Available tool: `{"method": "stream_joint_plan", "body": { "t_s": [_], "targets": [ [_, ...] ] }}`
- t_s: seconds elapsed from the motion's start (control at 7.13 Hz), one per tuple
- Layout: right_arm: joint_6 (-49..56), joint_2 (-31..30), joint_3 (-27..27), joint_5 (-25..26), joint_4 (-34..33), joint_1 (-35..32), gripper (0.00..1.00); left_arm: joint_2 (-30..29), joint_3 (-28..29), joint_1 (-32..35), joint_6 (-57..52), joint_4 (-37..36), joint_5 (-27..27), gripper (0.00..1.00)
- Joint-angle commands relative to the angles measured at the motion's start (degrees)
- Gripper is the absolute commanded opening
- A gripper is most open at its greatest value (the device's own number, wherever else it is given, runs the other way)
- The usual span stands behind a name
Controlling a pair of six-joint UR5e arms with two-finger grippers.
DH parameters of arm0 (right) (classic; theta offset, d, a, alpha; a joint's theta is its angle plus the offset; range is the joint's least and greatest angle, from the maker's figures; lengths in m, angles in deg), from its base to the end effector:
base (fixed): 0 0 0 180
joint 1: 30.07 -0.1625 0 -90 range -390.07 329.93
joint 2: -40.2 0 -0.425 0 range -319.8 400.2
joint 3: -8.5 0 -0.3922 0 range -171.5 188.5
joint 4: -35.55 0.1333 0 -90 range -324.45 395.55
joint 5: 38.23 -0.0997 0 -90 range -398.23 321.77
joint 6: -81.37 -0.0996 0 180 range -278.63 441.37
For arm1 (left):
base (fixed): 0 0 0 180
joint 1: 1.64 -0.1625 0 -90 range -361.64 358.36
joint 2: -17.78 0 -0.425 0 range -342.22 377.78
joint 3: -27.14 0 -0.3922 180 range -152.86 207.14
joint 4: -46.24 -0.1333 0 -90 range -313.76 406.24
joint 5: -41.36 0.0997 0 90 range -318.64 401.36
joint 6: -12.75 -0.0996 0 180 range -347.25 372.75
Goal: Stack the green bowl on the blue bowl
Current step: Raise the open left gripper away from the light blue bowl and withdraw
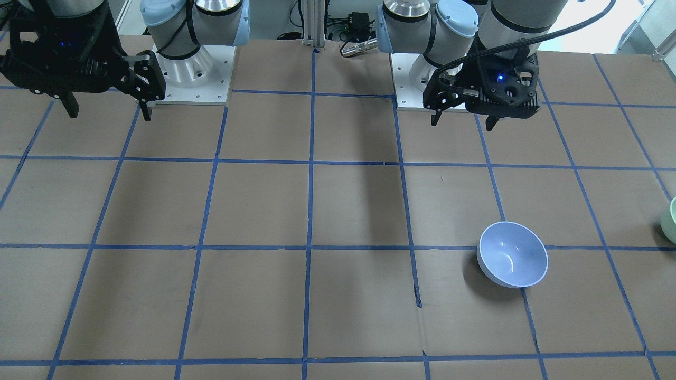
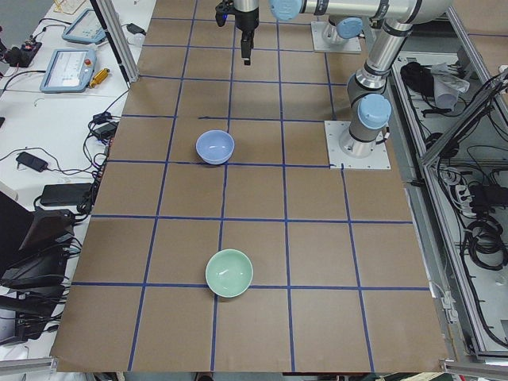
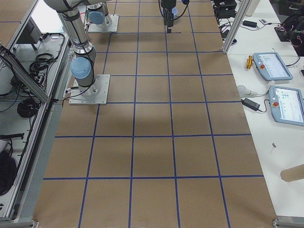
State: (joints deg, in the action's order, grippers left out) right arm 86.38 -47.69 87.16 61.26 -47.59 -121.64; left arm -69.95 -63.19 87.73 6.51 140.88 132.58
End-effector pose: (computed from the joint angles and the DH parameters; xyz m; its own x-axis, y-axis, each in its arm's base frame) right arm 0.1307 -0.5031 0.5561 -0.9800 -0.1074 0.1677 -0.1134 0.9932 -0.0268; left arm -0.1260 -0.4715 0.4963 -0.9950 0.0986 -0.0160 0.0977 0.9940 0.0491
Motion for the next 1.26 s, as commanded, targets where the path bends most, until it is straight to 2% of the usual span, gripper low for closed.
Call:
{"method": "stream_joint_plan", "body": {
  "t_s": [0.0, 0.42, 0.56, 1.12],
  "targets": [
    [0.0, 0.0, 0.0, 0.0, 0.0, 0.0, 1.0, 1.16, -0.28, 0.01, 0.0, 0.19, 0.1, 1.0],
    [0.0, 0.0, 0.0, 0.0, 0.0, 0.0, 1.0, 0.82, -0.81, -0.77, -1.83, -0.5, -0.08, 1.0],
    [0.0, 0.0, 0.0, 0.0, 0.0, 0.0, 1.0, 0.73, -0.81, -3.48, -8.54, -0.42, 0.27, 1.0],
    [0.0, 0.0, 0.0, 0.0, 0.0, 0.0, 1.0, -0.06, -0.72, -24.2, -38.24, -0.77, 0.45, 1.0]
  ]
}}
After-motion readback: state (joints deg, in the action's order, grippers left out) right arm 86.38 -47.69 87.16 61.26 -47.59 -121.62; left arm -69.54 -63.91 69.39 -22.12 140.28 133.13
